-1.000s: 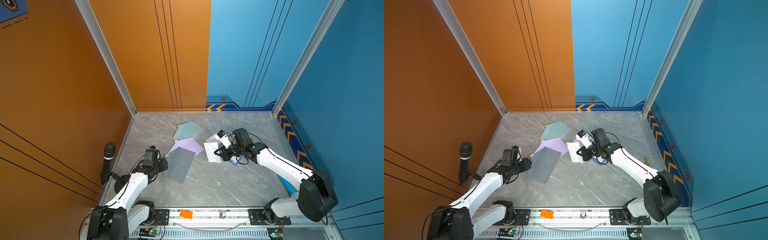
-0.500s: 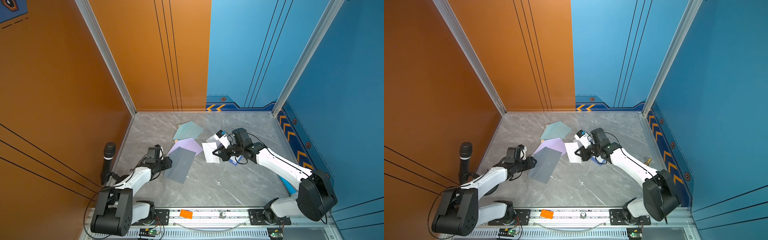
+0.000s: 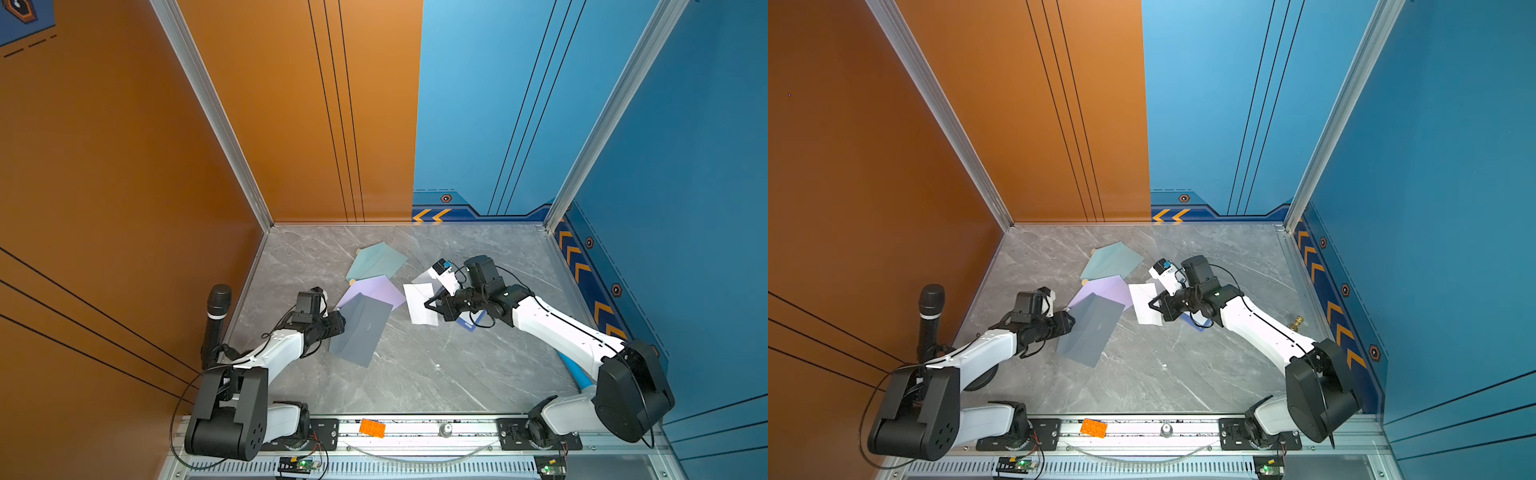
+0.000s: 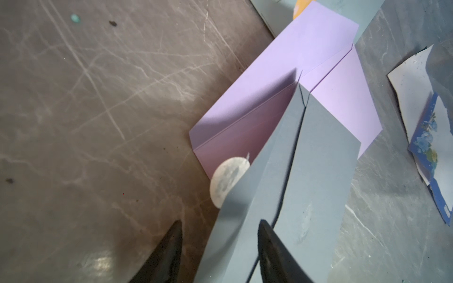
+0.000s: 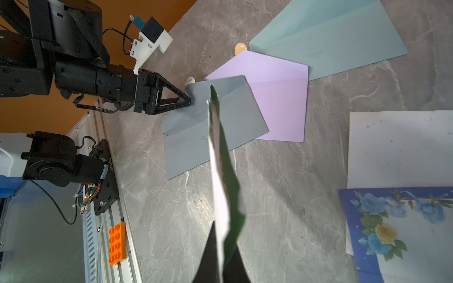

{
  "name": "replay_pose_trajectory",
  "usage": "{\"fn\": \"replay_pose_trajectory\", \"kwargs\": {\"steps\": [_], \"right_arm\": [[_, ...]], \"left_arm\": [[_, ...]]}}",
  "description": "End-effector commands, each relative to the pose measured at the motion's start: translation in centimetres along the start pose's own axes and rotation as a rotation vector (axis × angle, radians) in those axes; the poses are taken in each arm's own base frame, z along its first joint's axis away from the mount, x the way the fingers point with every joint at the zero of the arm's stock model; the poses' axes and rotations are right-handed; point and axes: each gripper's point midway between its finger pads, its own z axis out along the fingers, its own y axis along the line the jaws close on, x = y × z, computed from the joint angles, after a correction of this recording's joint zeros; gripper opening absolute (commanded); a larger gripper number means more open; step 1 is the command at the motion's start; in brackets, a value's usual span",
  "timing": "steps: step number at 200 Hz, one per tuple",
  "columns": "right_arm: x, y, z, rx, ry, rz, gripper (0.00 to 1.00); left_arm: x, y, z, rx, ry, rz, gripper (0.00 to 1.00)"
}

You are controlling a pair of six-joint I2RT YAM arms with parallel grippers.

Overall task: Fold the letter paper in half and place it into the envelope
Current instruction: Pick up the envelope from the envelope.

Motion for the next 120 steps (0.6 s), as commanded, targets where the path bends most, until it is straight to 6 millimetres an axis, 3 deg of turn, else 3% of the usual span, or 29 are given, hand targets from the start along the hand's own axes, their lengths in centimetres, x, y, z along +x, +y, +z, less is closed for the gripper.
{"fn": "replay_pose_trajectory", "kwargs": {"steps": [1,120], "right_arm": [[-0.1,0.1,-0.1,-0.018,-0.012,0.013,0.00],[0.2,-0.1,-0.1,-0.029,-0.012,0.030,0.00]], "left_arm": [[-0.5,-0.5,0.1,0.027,0.005,0.024,0.51],[-0.5,-2.2,0.8,0.103,0.013,0.065,0.33]]}}
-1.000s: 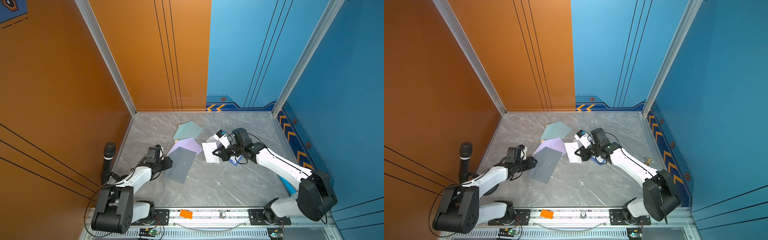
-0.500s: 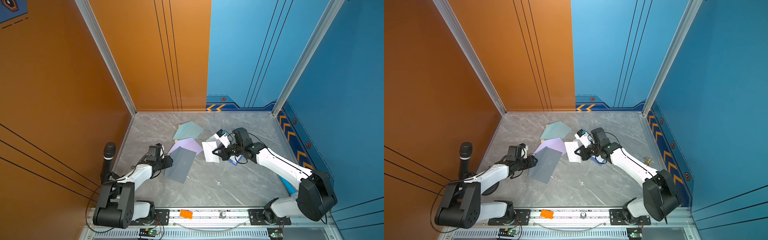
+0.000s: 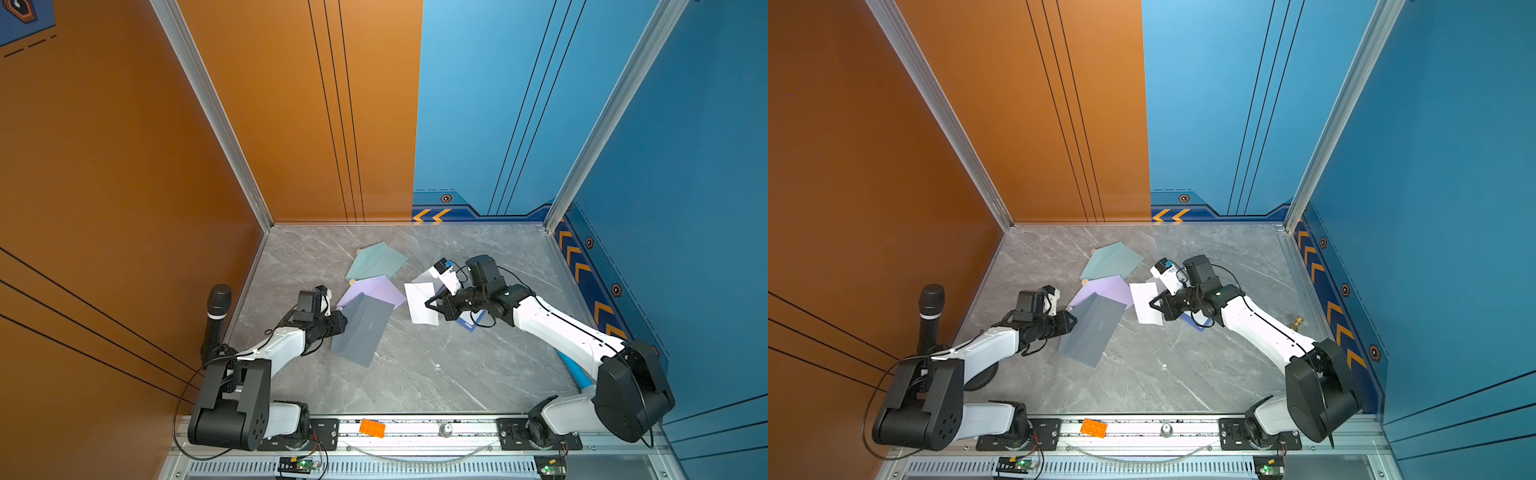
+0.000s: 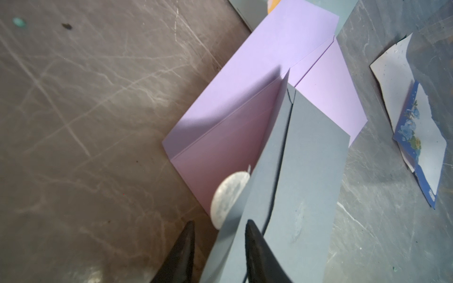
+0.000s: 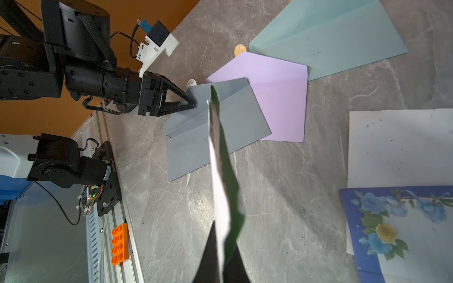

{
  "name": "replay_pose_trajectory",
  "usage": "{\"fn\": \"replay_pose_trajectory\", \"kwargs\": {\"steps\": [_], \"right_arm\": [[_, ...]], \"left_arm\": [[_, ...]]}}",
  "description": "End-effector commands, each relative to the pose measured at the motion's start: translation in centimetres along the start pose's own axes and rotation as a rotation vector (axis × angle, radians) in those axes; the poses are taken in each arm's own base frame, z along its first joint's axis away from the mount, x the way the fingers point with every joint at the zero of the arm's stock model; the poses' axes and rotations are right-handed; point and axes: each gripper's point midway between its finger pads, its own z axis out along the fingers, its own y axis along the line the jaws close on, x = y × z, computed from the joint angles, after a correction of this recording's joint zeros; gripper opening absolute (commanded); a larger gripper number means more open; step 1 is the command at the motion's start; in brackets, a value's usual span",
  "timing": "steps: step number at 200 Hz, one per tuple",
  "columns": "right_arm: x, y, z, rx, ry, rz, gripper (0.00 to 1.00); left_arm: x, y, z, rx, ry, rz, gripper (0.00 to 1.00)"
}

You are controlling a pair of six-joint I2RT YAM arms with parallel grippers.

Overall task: Fold the letter paper in half and place it into the envelope
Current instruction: Pick up the envelope from the envelope.

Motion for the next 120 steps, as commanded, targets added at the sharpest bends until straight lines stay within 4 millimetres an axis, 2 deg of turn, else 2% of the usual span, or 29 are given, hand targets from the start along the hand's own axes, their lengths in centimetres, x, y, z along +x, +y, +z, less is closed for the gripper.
{"fn": "replay_pose_trajectory", "kwargs": {"steps": [1,55,85,120], "right_arm": [[0.22,0.09,0.01,-0.020,-0.006,0.013,0.00],[0.32,0.00,-0.03,-0.021,-0.007,0.021,0.00],[0.37,-0.07,-0.04,-0.021,-0.007,0.024,0.00],[0.44,-0.11,0.00,-0.022,-0.007,0.026,0.00]], "left_arm": [[-0.62,-1.04,0.12,0.036,-0.004,0.026,0.33],[-0.75,-1.34,0.39,0.037,-0.008,0.040,0.27],[-0.90,-1.84,0.35,0.050,-0.016,0.056,0.35],[-0.90,-1.93,0.40,0.054,-0.020,0.059,0.35]]}}
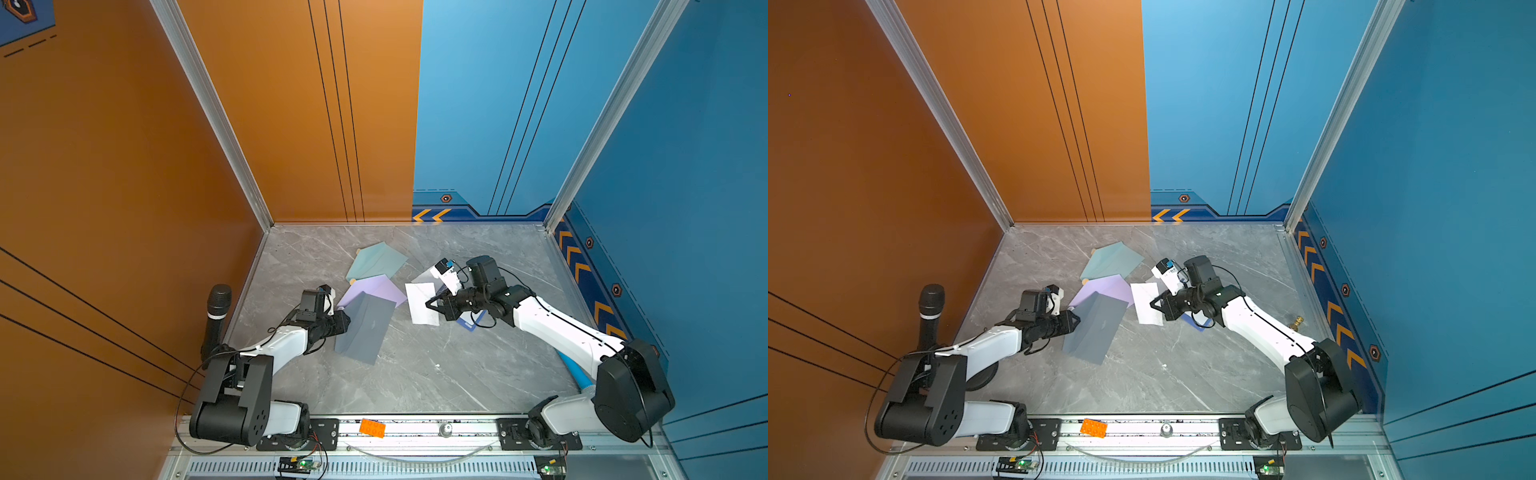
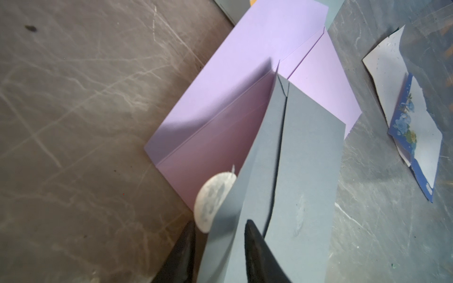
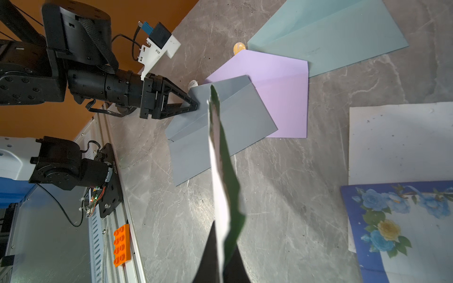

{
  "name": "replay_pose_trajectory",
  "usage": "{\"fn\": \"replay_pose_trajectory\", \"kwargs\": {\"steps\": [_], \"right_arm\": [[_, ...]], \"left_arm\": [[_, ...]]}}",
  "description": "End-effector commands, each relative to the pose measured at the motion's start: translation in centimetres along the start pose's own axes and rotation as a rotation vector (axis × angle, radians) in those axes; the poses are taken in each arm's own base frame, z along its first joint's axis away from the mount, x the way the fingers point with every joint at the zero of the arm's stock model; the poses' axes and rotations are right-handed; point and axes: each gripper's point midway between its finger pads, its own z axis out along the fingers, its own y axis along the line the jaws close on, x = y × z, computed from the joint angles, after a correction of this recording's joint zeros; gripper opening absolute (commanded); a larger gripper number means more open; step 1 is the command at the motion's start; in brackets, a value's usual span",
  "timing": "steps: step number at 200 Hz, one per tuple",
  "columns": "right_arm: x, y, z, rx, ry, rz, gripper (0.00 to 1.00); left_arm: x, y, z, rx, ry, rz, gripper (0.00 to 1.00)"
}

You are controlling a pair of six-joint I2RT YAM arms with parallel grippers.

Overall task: Fold the letter paper in half and place it into the envelope
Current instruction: Pick up the envelope from the envelope.

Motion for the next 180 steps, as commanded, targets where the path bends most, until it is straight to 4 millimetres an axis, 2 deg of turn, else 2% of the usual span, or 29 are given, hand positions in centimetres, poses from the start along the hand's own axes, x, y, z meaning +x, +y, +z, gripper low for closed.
{"fn": "replay_pose_trajectory", "kwargs": {"steps": [1,33,74,136,159,180], "right_arm": [[0.3,0.1,0.0,-0.019,-0.003,0.012,0.00],[0.5,0.0,0.0,-0.016,-0.004,0.015,0.00],[0.5,0.0,-0.1,-0.013,-0.009,0.018,0.00],[0.7,-0.1,-0.2,-0.008,-0.007,0.021,0.00],[0.6,-0.1,-0.5,0.009,0.008,0.012,0.00],[0.1,-0.3,-1.2,0.060,0.042,-0.012,0.00]], "left_arm": [[-1.0,-0.9,-0.1,0.031,-0.022,0.026,0.34],[-1.0,-0.9,0.0,0.031,-0.024,0.025,0.24],[-1.0,-1.0,0.1,0.034,-0.028,0.030,0.19],[-1.1,-1.4,0.7,0.062,-0.011,0.027,0.00],[-1.5,-2.7,0.4,0.111,-0.010,0.042,0.00],[-2.5,-4.8,-1.0,0.145,-0.031,0.087,0.00]]}}
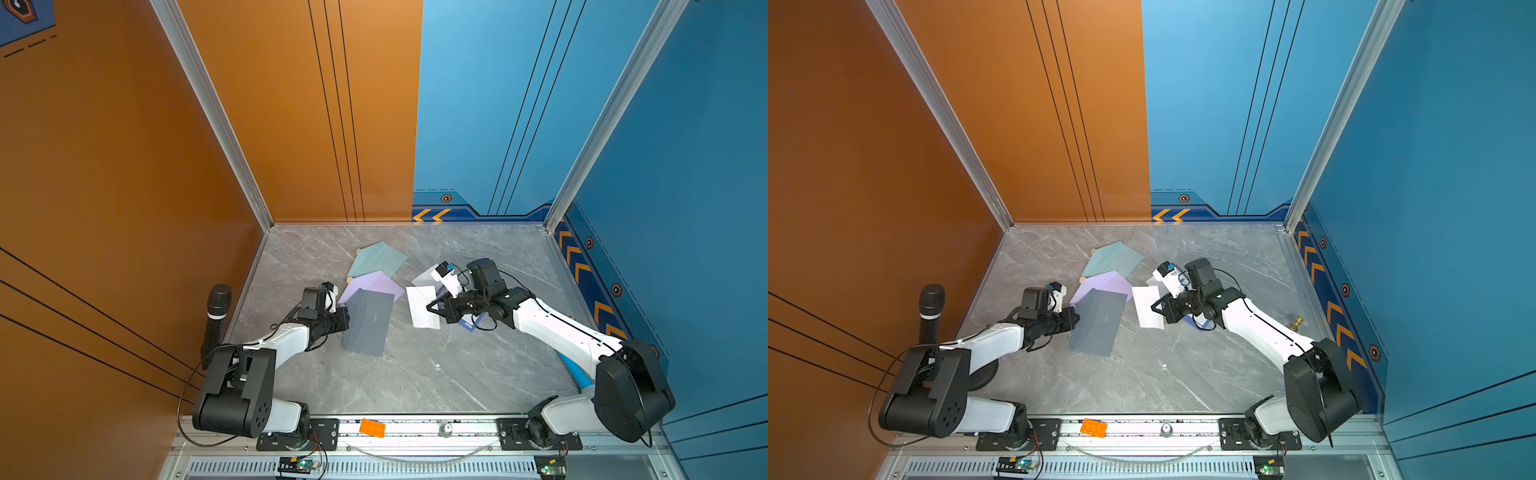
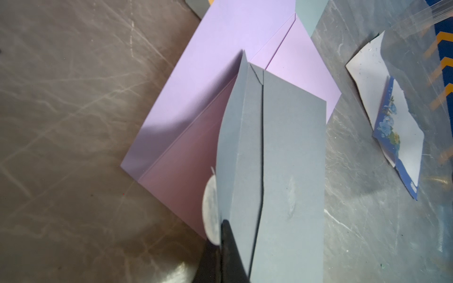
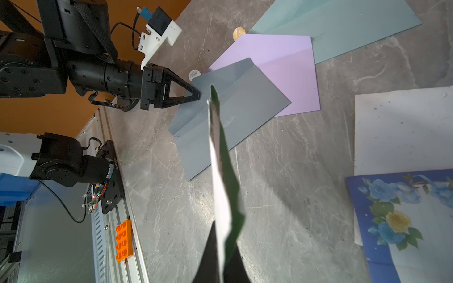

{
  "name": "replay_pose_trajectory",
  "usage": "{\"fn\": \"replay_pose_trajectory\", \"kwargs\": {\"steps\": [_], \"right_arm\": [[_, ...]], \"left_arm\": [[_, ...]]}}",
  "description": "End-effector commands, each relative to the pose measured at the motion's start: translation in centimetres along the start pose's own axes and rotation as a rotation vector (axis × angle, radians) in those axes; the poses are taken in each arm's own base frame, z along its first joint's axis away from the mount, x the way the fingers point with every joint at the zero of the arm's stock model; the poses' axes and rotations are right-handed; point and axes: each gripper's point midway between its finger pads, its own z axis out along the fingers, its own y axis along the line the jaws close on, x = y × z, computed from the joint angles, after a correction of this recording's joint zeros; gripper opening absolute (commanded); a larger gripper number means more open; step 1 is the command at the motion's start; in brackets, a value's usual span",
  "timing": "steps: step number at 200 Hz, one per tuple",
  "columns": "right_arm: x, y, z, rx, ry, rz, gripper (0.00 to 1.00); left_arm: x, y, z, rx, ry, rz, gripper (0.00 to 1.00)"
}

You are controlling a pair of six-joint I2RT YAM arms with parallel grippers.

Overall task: Fold the letter paper in half and place it into the envelope
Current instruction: Pick up the envelope from the envelope, then place the letter paper in the envelope.

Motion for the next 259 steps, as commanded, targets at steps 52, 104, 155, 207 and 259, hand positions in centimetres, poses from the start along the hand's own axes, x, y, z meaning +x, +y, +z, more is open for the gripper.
{"fn": "replay_pose_trajectory", "kwargs": {"steps": [52,104,155,207,259], "right_arm": [[-4.2,-1.0,-3.6,0.328,0.064,-0.420,0.00],[-7.5,-0.4,-4.8,0.491,0.107,-1.045,0.00],[-7.9,0.6,-5.6,0.496,0.220,-1.408,0.00],[-6.2,2.1,-4.3,0.466,0.337,-1.557,0.00],[-5.5,2.3,-2.3,0.486,0.350,-1.638,0.00]], "left_arm": [[-3.7,-8.3,-6.3,0.114,0.022,0.239,0.00],[-3.3,-12.3,-8.1,0.246,0.155,0.369,0.00],[-3.5,-17.2,-8.3,0.394,0.254,0.462,0.00],[-2.3,-19.1,-6.8,0.461,0.385,0.493,0.00],[-2.3,-20.0,-6.1,0.485,0.403,0.502,0.00]]}}
